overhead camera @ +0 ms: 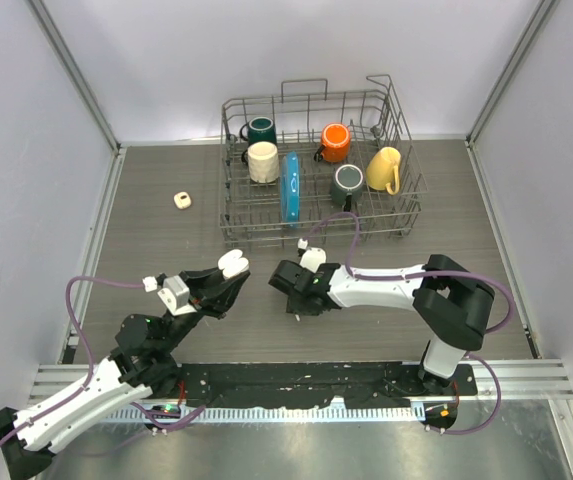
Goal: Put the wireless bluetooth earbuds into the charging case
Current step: Pick up the earbud from the center of the board.
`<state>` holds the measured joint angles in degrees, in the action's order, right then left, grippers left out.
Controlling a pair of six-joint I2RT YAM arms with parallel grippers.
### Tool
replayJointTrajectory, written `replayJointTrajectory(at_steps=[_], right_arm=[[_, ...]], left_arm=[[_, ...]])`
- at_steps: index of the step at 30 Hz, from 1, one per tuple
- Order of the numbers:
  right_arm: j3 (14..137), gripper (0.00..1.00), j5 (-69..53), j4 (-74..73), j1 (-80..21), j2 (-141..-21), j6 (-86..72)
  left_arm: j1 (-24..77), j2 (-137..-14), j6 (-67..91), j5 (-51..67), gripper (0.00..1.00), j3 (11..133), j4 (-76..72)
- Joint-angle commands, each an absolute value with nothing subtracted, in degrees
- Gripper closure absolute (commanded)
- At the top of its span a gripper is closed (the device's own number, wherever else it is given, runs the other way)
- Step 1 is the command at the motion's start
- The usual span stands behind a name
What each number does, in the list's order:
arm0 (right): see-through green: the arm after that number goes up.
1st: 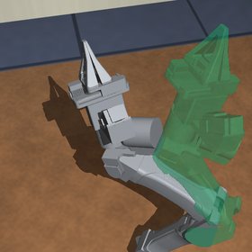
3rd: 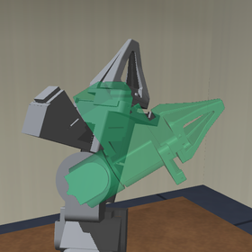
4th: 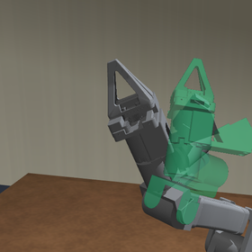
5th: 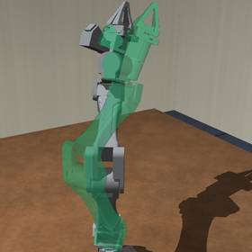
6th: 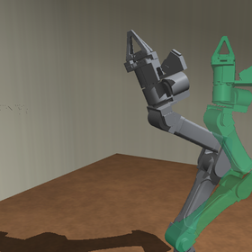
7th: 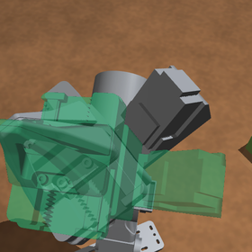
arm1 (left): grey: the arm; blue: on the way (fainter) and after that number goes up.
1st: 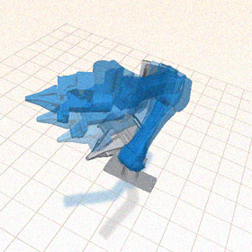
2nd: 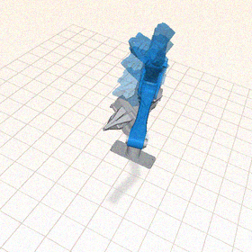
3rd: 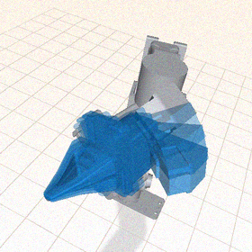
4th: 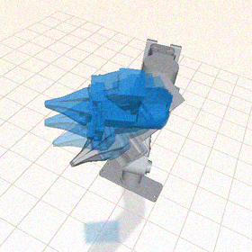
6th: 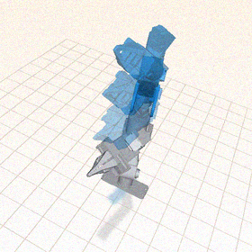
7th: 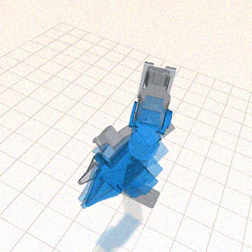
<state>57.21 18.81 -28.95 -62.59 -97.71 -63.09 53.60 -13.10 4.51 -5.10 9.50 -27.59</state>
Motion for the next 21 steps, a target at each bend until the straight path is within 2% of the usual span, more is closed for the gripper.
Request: replayJointTrajectory(at_steps=[1,14,21], right_arm=[[58.8,0.64,18.5,-29.5,-62.9,-99.8,-60.8],[59.3,0.61,21.0,-31.3,-63.0,-99.8,-53.7],[59.0,0.66,21.4,-31.2,-63.0,-100.3,-53.0]], left_arm=[[53.7,-13.6,5.0,-6.2,1.00,9.4,-30.8],[53.7,-15.4,5.0,-6.2,1.00,9.6,-32.1],[53.6,-16.3,5.2,-6.1,1.00,9.8,-32.8]])
